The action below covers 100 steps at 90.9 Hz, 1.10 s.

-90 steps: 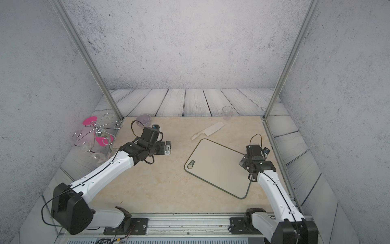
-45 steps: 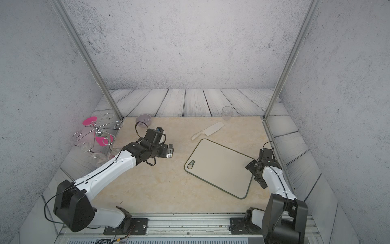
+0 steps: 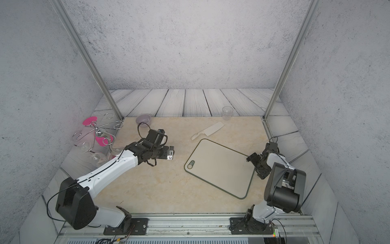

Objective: Align the knife with the edge of the cutting board
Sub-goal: Adjust the work surface at the center of the board.

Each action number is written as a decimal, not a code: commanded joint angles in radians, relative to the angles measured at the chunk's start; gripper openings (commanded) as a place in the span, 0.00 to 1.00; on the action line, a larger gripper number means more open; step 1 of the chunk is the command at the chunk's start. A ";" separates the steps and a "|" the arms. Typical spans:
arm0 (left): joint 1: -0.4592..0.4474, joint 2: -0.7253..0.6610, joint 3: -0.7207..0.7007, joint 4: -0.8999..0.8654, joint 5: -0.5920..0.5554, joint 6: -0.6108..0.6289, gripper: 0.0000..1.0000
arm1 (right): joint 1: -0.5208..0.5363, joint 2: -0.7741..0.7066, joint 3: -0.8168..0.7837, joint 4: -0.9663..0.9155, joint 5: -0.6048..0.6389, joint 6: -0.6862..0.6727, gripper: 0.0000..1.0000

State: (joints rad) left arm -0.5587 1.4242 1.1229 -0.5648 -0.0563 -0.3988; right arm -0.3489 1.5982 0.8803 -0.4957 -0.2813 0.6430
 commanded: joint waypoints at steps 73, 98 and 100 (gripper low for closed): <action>0.016 0.272 0.034 0.109 0.041 0.014 1.00 | 0.419 0.306 0.291 -0.080 -0.029 -0.125 0.99; 0.090 0.489 0.195 0.084 0.171 0.010 1.00 | 0.454 0.254 0.272 -0.086 -0.020 -0.127 0.99; 0.094 0.506 0.207 0.083 0.182 0.011 1.00 | 0.457 0.250 0.269 -0.086 -0.019 -0.126 0.99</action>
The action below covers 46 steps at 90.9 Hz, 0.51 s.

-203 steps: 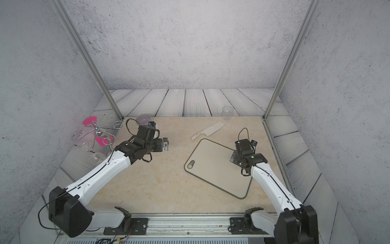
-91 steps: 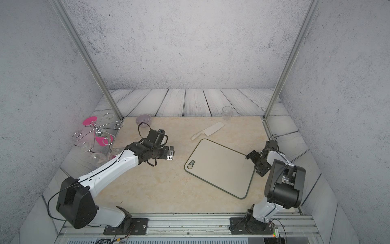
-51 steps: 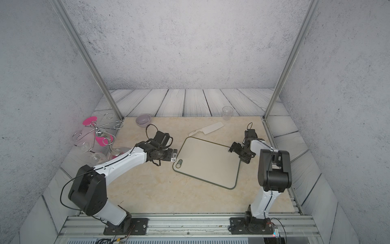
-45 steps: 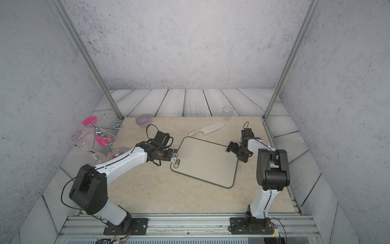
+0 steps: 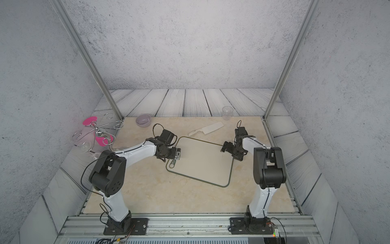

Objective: Align the knife with the edge of the cutting board
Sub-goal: Adjust the work surface at the center of the board.

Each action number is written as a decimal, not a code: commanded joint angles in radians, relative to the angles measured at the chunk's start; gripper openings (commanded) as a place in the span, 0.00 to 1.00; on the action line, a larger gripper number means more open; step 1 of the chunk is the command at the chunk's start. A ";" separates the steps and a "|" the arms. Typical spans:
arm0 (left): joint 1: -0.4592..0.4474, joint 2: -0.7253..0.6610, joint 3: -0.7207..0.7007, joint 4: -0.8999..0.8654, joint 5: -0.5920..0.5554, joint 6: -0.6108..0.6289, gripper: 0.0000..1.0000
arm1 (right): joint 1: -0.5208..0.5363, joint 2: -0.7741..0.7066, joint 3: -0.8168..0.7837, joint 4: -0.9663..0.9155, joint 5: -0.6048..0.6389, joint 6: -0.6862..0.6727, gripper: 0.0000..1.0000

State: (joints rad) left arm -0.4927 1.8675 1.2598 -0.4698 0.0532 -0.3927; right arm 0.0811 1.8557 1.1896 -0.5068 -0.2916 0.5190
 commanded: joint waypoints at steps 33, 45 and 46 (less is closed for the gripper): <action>0.037 0.158 0.114 -0.033 0.205 -0.053 1.00 | 0.044 0.004 -0.043 -0.092 -0.007 -0.018 0.99; 0.034 0.127 0.043 -0.013 0.225 -0.103 1.00 | 0.054 0.015 -0.033 -0.097 -0.010 -0.026 0.99; 0.034 0.122 0.037 -0.008 0.226 -0.109 1.00 | 0.057 0.016 -0.032 -0.097 -0.010 -0.026 0.99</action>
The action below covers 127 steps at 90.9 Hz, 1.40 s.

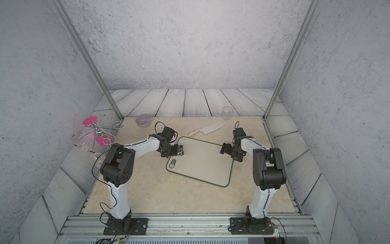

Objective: Align the knife with the edge of the cutting board
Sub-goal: Adjust the work surface at the center of the board.

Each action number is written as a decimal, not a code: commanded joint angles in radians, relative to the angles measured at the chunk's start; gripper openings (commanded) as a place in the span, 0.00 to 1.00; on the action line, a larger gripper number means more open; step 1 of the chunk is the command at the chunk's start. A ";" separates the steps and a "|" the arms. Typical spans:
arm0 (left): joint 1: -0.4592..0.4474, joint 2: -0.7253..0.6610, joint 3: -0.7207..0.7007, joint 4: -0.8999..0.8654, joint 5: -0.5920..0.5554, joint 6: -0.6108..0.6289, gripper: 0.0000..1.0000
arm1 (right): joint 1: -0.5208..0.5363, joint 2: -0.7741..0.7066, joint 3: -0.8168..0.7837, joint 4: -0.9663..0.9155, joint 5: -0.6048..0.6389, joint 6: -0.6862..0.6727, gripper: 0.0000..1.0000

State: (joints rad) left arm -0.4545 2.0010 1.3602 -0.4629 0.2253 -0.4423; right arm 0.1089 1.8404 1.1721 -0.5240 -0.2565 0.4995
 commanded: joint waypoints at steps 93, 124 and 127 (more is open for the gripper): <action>-0.019 -0.361 -0.417 0.004 -0.036 -0.248 1.00 | 0.214 0.162 0.156 -0.112 -0.033 -0.006 0.99; -0.020 -0.377 -0.416 -0.007 -0.053 -0.259 1.00 | 0.214 0.153 0.157 -0.110 -0.024 -0.008 0.99; -0.020 -0.379 -0.415 -0.011 -0.056 -0.261 1.00 | 0.214 0.152 0.156 -0.110 -0.025 -0.008 0.99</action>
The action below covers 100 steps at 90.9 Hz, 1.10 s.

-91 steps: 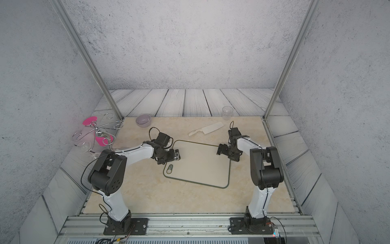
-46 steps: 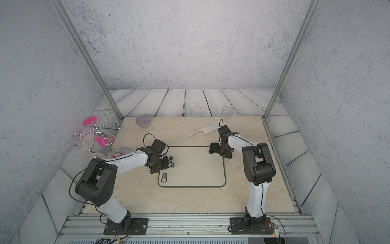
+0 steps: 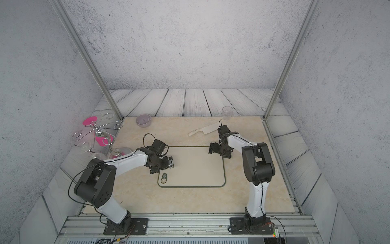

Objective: Align the knife with the edge of the cutting board
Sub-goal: Adjust the work surface at the center of the board.

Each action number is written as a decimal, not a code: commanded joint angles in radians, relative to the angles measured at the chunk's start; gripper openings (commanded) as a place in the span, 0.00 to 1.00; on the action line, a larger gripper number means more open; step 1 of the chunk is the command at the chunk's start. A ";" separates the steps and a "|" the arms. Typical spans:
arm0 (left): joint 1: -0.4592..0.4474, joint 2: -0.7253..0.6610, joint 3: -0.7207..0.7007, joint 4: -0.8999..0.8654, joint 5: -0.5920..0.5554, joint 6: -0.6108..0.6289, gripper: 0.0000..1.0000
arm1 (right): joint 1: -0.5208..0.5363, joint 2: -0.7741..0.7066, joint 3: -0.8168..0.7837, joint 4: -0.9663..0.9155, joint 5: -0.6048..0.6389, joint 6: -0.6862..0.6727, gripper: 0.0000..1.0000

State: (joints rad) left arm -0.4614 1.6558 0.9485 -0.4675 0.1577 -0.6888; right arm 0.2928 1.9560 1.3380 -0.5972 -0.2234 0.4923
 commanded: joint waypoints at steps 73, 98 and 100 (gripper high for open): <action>-0.010 0.015 0.361 -0.157 -0.195 0.286 0.99 | 0.025 -0.385 -0.158 0.027 0.210 -0.013 0.99; -0.014 0.236 0.618 -0.137 -0.175 0.447 0.85 | 0.024 -0.626 -0.288 -0.015 0.189 0.038 0.99; -0.014 0.260 0.639 -0.135 -0.171 0.453 0.84 | 0.023 -0.650 -0.301 -0.015 0.185 0.044 0.99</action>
State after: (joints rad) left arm -0.4686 1.8248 1.5063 -0.5945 -0.0185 -0.3313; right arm 0.3153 1.3922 1.0901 -0.5812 -0.0444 0.5018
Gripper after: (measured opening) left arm 0.850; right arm 0.991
